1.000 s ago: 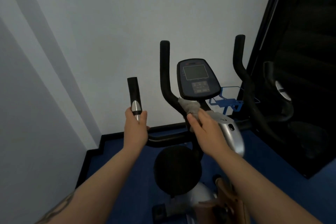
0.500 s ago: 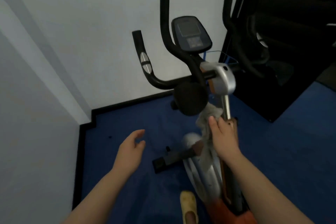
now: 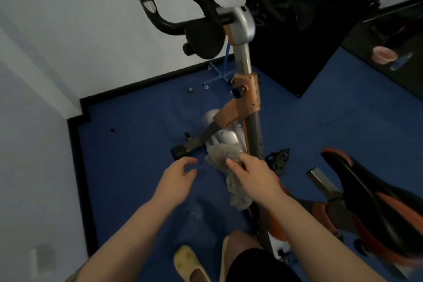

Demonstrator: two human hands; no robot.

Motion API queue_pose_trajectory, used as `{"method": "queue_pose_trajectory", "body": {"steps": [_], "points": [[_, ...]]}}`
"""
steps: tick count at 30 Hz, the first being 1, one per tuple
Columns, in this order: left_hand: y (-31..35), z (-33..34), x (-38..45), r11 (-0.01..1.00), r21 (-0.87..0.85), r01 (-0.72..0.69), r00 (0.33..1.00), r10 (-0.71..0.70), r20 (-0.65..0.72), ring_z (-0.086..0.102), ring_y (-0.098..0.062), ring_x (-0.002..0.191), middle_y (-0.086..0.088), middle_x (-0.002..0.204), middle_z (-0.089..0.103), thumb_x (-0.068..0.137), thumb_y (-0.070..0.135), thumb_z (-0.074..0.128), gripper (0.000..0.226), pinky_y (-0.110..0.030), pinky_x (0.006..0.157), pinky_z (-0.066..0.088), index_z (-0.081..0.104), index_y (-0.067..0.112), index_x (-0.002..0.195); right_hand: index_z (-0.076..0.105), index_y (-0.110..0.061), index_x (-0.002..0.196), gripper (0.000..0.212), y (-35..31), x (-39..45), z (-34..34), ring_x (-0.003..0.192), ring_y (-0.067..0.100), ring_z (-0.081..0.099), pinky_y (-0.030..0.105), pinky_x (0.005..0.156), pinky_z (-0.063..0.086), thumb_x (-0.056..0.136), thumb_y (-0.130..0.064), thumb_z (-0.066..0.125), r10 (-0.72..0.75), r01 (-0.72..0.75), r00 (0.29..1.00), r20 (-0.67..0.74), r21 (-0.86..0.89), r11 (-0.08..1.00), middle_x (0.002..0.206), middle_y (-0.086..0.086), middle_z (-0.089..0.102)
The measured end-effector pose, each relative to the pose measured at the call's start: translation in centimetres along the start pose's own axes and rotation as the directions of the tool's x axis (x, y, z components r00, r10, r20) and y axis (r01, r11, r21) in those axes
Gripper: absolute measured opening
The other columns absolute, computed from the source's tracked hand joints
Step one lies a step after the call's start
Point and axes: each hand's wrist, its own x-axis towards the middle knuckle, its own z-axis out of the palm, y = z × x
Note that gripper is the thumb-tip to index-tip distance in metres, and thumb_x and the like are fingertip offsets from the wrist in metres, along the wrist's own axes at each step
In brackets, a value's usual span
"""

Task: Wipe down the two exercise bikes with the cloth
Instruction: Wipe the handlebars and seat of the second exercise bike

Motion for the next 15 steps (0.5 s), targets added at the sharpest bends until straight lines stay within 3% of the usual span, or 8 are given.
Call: {"method": "queue_pose_trajectory", "body": {"steps": [2,4,5,8,10,11,15], "points": [[0.0,0.3,-2.7,1.000,-0.004,0.007,1.000,-0.007,-0.016,0.053,-0.002,0.098,0.010,0.126,0.056,0.099,0.019,0.052,0.030,-0.006,0.069,0.038,0.057,0.025,0.127,0.042,-0.028,0.064,0.039,0.5,-1.9,0.3,0.056,0.000,0.051,0.016,0.048,0.035,0.098,-0.045,0.050,-0.001,0.003,0.999,0.042,-0.055,0.998,0.060,-0.009,0.050],[0.0,-1.3,-5.2,0.999,0.035,0.009,0.997,-0.006,-0.072,0.059,-0.009,0.102,0.004,0.120,0.063,0.095,0.012,0.058,0.026,-0.017,0.081,0.045,0.064,0.021,0.119,0.048,-0.026,0.070,0.036,1.4,-2.8,-1.5,0.060,0.002,0.051,0.018,0.051,0.035,0.099,-0.047,0.046,-0.007,0.018,0.997,0.071,-0.152,0.988,0.067,-0.009,0.054],[0.2,-3.2,-6.0,0.995,0.098,-0.009,0.987,0.025,-0.161,0.061,-0.014,0.103,-0.001,0.117,0.067,0.092,0.008,0.060,0.026,-0.024,0.088,0.046,0.067,0.019,0.115,0.054,-0.026,0.076,0.033,1.8,-2.5,-3.4,0.066,0.007,0.055,0.024,0.057,0.041,0.099,-0.047,0.045,-0.014,0.031,0.996,0.086,-0.210,0.977,0.072,-0.008,0.058],[3.3,-12.2,-8.2,0.959,0.283,-0.017,0.842,0.166,-0.513,0.061,-0.024,0.094,-0.012,0.105,0.068,0.091,0.010,0.062,0.027,-0.034,0.084,0.043,0.067,0.018,0.117,0.063,-0.027,0.081,0.027,2.8,-1.1,-11.9,0.071,0.013,0.061,0.036,0.066,0.049,0.096,-0.045,0.050,-0.108,0.124,0.989,0.097,-0.175,0.977,0.075,-0.004,0.065],[6.0,-16.1,-9.0,0.949,0.313,-0.038,0.747,0.236,-0.622,0.062,-0.027,0.095,-0.009,0.107,0.067,0.088,0.023,0.059,0.033,-0.037,0.085,0.044,0.063,0.022,0.121,0.063,-0.024,0.074,0.029,3.5,-1.7,-15.1,0.066,0.010,0.061,0.033,0.063,0.046,0.094,-0.044,0.053,-0.149,0.149,0.989,0.011,-0.092,0.985,0.068,-0.006,0.064],[6.9,-15.5,-9.3,0.949,0.311,-0.050,0.753,0.240,-0.613,0.061,-0.024,0.096,-0.004,0.110,0.066,0.087,0.026,0.056,0.035,-0.035,0.087,0.044,0.062,0.023,0.121,0.064,-0.022,0.075,0.031,4.1,-2.9,-14.9,0.066,0.012,0.060,0.034,0.062,0.045,0.094,-0.044,0.054,-0.139,0.138,0.990,-0.001,-0.139,0.981,0.068,-0.006,0.064],[8.1,-4.9,-12.6,0.980,0.127,-0.155,0.890,0.194,-0.412,0.060,-0.013,0.097,0.004,0.106,0.063,0.092,0.014,0.060,0.028,-0.024,0.088,0.043,0.065,0.019,0.119,0.066,-0.012,0.087,0.034,5.9,-9.8,-9.9,0.079,0.026,0.064,0.041,0.072,0.049,0.098,-0.041,0.052,-0.015,0.031,0.994,0.111,-0.139,0.990,0.081,0.007,0.067]]}}
